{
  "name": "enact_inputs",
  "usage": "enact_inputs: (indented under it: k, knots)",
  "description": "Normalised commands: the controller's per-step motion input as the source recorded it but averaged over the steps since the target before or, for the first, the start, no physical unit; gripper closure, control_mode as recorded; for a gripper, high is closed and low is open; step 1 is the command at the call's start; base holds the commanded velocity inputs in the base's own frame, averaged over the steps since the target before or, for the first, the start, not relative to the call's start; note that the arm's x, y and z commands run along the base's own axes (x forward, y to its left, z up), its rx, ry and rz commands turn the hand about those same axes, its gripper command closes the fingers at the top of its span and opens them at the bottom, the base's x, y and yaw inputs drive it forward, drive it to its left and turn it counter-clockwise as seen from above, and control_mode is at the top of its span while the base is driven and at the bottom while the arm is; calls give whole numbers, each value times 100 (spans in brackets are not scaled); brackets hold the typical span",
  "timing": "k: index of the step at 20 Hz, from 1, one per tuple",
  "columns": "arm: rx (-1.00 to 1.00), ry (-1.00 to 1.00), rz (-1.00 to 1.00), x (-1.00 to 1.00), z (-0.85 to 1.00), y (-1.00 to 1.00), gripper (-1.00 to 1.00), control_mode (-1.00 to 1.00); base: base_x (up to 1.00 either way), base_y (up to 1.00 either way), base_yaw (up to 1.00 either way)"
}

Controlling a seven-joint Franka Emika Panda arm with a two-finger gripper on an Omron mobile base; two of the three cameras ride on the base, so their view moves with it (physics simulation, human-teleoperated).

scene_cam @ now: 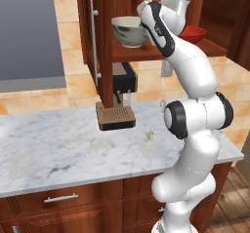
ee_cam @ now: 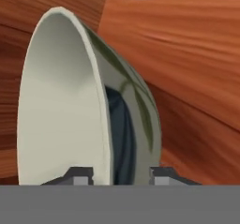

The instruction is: Pick both bowls and place them on the counter. Then place the garlic in one bowl and place the pear in the other bowl.

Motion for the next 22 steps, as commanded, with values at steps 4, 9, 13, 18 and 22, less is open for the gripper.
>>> enact_inputs:
  k: [4,9,13,18,22]
  knots:
    - [0,0,1,-39,-9,0,100,-100,0,0,0]
    - [6,0,1,-58,-1,0,100,-100,0,0,0]
    - [6,-2,0,-69,-1,0,100,-100,0,0,0]
    - [1,-7,0,-80,-10,-4,100,-100,0,0,0]
    - [0,-8,0,-85,-7,-8,100,-100,0,0,0]
